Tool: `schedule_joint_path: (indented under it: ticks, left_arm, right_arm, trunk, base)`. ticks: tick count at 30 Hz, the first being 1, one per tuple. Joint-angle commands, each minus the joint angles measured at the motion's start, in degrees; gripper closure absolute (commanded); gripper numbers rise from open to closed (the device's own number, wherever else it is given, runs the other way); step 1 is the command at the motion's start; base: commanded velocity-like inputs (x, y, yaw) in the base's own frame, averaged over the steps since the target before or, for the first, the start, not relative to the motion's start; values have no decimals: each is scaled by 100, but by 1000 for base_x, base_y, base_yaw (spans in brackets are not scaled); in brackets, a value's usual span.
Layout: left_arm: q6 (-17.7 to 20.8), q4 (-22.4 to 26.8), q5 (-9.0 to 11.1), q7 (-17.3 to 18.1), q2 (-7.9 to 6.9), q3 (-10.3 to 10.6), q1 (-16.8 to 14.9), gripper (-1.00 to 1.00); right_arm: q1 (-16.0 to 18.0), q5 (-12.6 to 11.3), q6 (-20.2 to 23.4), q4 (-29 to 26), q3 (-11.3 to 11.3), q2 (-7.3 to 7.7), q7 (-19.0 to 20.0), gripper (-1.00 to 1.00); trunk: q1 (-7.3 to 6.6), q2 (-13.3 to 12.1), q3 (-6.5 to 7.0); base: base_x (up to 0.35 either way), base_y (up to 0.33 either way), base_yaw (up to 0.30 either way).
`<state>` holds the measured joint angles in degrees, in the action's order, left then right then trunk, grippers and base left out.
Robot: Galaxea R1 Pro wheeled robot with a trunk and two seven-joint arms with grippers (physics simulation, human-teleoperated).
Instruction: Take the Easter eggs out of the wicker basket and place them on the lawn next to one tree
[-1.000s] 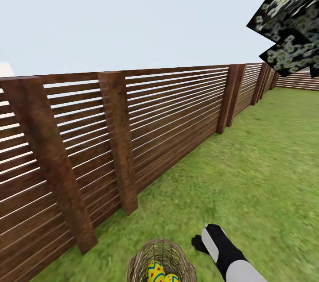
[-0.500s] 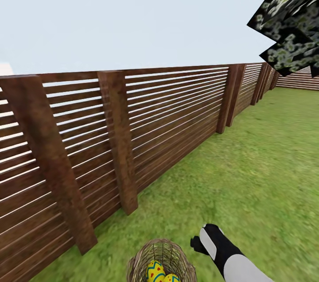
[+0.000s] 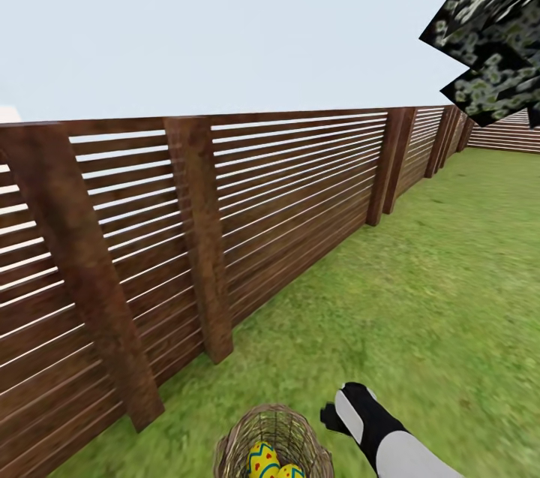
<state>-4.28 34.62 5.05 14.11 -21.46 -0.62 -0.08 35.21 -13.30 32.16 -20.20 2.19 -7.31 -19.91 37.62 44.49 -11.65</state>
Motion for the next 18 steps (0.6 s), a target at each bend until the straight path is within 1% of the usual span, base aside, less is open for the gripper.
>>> schedule_joint_path:
  ticks: [1, 4, 9, 13, 18]
  left_arm:
    - [7, 5, 58, 36, -13, -7, -1, -100]
    - [13, 8, 63, 38, -27, -8, -1, -100]
    - [16, 10, 65, 39, -32, -9, -1, -100]
    - [18, 10, 66, 39, -33, -10, -1, -100]
    - [20, 10, 66, 39, -34, -15, -1, -100]
  right_arm:
    - [39, -41, 17, -8, 20, -5, -40, -100]
    - [86, -41, 18, 13, 14, -7, -40, -100]
    - [104, -47, -2, 33, -147, -7, -40, -100]
    - [108, -54, -250, 98, -231, -15, -34, -100]
    - [109, -51, -419, 218, -296, -54, -31, -100]
  trunk:
    - [24, 48, -27]
    - [90, 169, -81]
    - [200, 369, -170]
    - [288, 530, -242]
    - [397, 730, -332]
  base:
    - [0, 0, 0]
    - [0, 0, 0]
    - [0, 0, 0]
    - [0, 0, 0]
    - [0, 0, 0]
